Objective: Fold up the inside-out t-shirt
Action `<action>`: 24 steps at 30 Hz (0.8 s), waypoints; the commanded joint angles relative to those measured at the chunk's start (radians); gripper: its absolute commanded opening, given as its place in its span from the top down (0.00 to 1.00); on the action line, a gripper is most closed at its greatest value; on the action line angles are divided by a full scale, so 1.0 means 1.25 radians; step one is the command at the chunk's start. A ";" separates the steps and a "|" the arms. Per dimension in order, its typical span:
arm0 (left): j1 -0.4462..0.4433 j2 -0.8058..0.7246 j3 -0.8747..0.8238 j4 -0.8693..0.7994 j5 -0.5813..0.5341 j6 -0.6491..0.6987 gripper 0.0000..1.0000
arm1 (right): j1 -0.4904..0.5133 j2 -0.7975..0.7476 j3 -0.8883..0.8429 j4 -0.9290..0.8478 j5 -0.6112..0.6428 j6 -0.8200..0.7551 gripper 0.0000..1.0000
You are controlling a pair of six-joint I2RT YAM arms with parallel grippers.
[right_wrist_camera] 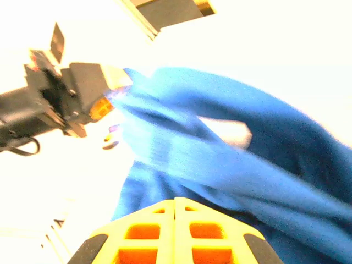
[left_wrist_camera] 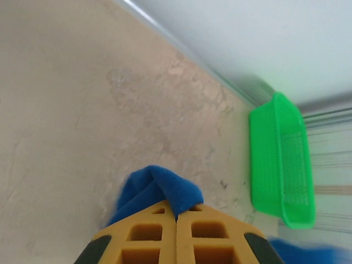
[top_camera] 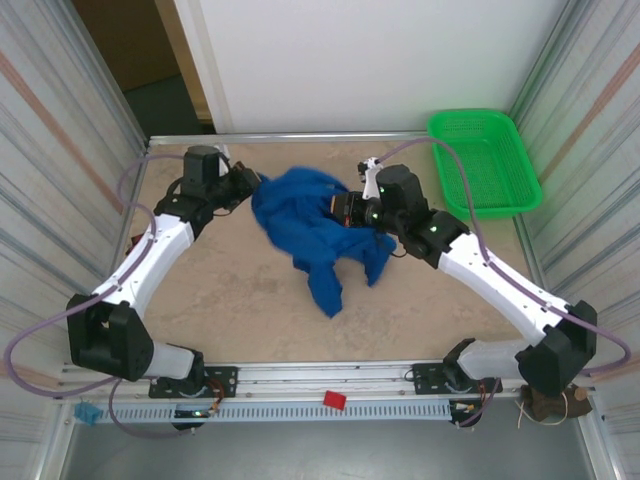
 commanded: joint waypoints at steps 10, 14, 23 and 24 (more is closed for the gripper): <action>0.008 -0.066 -0.057 -0.039 0.079 0.137 0.79 | -0.057 -0.029 0.286 -0.045 -0.075 -0.044 1.00; -0.006 -0.105 -0.044 -0.023 0.099 0.162 0.57 | -0.072 -0.016 0.315 -0.048 -0.109 -0.046 1.00; -0.181 -0.066 0.102 0.142 0.223 0.352 0.31 | -0.113 0.011 0.394 -0.024 -0.311 -0.032 1.00; -0.196 -0.051 0.111 0.169 0.252 0.363 0.30 | -0.117 0.016 0.410 -0.024 -0.327 -0.028 1.00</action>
